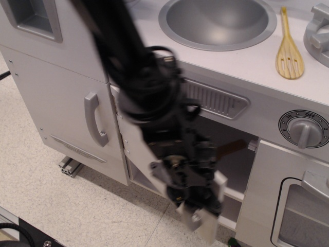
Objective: Open cabinet
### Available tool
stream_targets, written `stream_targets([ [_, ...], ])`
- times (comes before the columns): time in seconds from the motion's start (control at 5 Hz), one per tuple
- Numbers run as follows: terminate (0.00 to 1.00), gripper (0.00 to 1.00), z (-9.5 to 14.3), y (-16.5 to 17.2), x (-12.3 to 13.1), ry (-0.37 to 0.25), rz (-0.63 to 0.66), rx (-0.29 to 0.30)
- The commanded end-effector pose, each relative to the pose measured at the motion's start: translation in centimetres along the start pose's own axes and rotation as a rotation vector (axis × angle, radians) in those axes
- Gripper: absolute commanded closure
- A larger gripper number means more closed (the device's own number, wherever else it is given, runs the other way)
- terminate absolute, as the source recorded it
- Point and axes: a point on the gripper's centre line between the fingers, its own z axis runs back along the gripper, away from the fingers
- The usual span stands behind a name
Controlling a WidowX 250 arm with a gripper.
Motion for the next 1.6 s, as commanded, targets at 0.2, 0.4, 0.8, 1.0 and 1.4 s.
stream_targets([
  [0.2, 0.00, 0.00, 8.6, 2.8, 2.4, -0.024, 0.066, -0.116],
  [0.4, 0.00, 0.00, 8.4, 1.5, 5.0, -0.065, 0.115, -0.092],
  [0.8, 0.00, 0.00, 6.1, -1.6, 8.1, -0.165, 0.110, -0.076],
  [1.0, 0.00, 0.00, 5.3, -2.2, 8.6, -0.180, 0.099, -0.069],
  [1.4, 0.00, 0.00, 2.5, -0.8, 5.8, -0.065, 0.131, 0.008],
])
